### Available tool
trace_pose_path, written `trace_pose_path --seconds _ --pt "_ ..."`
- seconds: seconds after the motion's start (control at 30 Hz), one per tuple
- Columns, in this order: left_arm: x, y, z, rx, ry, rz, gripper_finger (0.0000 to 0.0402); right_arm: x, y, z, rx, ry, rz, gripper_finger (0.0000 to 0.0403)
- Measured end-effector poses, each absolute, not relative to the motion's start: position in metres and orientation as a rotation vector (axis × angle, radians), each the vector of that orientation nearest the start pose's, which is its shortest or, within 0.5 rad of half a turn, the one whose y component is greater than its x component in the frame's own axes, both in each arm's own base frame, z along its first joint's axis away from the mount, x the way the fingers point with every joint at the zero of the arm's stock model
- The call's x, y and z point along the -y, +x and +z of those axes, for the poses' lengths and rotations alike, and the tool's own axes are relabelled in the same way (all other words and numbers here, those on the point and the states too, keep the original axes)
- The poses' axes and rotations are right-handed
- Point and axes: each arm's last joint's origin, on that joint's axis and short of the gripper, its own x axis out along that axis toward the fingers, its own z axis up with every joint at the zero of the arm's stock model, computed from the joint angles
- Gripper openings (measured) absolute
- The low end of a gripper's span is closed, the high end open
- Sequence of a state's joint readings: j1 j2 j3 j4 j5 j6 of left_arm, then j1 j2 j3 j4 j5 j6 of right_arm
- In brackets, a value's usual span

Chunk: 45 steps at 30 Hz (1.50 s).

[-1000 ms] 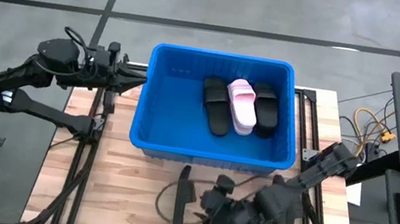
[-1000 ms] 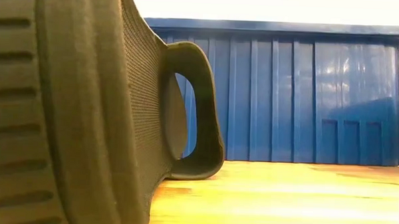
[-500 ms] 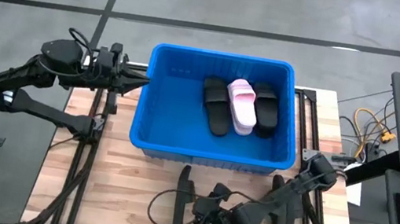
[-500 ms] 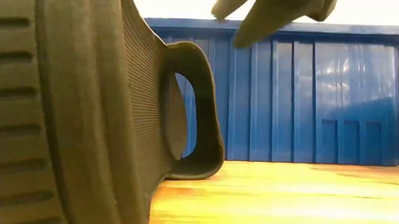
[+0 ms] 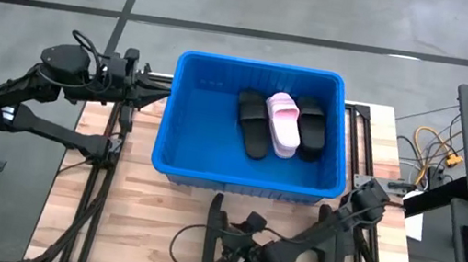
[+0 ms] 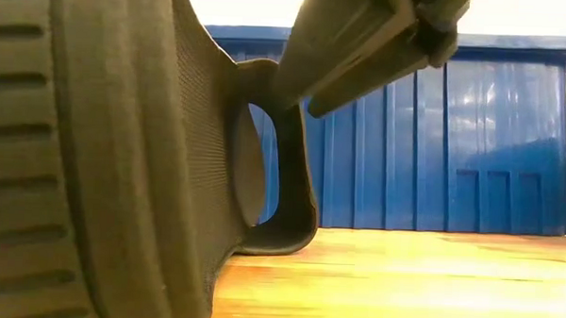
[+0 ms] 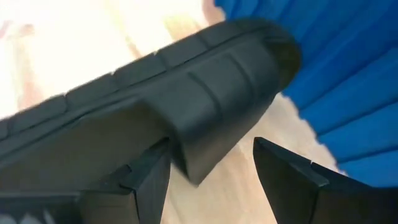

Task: Pick and place slides into bin
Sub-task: Put the black slide into the blue bin

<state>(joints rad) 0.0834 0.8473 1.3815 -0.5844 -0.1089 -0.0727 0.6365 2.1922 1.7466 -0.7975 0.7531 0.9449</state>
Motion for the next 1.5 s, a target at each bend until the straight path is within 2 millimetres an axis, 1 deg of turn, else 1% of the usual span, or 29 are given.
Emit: trace_pose_path --seconds 0.13,0.27,0.4,0.47,0.53,0.6,0.77,0.8,0.87,0.97,1.07,1.2,1.33,1.43,1.5 --pt "-0.013 0.121 0.473 -0.043 -0.071 0.194 0.0008 -0.246 0.381 0.180 -0.756 0.099 -0.522 0.0219" --pt "-0.013 0.122 0.473 -0.044 -0.071 0.194 0.0008 -0.242 0.391 0.171 -0.770 0.133 -0.516 0.0219" --pt "-0.013 0.121 0.473 -0.044 -0.071 0.194 0.0008 -0.240 0.392 0.165 -0.779 0.133 -0.527 0.0217" --pt "-0.013 0.120 0.473 -0.042 -0.071 0.194 0.0008 -0.240 0.391 0.164 -0.787 0.127 -0.523 0.0208" --pt "-0.013 0.119 0.473 -0.038 -0.071 0.194 0.0008 -0.240 0.391 0.164 -0.798 0.130 -0.515 0.0188" --pt "-0.013 0.117 0.474 -0.032 -0.071 0.194 0.0008 -0.240 0.392 0.164 -0.809 0.139 -0.506 0.0157" --pt "-0.013 0.112 0.475 -0.020 -0.071 0.193 0.0008 -0.242 0.391 0.167 -0.860 0.173 -0.455 0.0038" --pt "-0.012 0.111 0.475 -0.018 -0.071 0.193 0.0008 -0.242 0.391 0.168 -0.869 0.169 -0.440 0.0025" --pt "-0.012 0.110 0.476 -0.013 -0.071 0.193 0.0008 -0.243 0.392 0.171 -0.873 0.173 -0.426 0.0017" --pt "-0.012 0.109 0.476 -0.011 -0.071 0.193 0.0008 -0.245 0.394 0.186 -0.864 0.209 -0.395 0.0012" --pt "-0.012 0.109 0.476 -0.012 -0.064 0.193 0.0008 -0.246 0.394 0.209 -0.840 0.198 -0.356 0.0011" --pt "-0.012 0.106 0.477 -0.004 -0.064 0.193 0.0008 -0.243 0.390 0.252 -0.837 0.160 -0.331 0.0010" --pt "-0.011 0.098 0.478 0.016 -0.065 0.192 0.0008 -0.236 0.383 0.297 -0.849 0.080 -0.311 0.0010" --pt "-0.011 0.094 0.479 0.029 -0.065 0.192 0.0008 -0.225 0.375 0.328 -0.863 0.034 -0.314 0.0010" --pt "-0.011 0.091 0.480 0.036 -0.065 0.191 0.0008 -0.214 0.369 0.347 -0.863 -0.001 -0.357 0.0009"
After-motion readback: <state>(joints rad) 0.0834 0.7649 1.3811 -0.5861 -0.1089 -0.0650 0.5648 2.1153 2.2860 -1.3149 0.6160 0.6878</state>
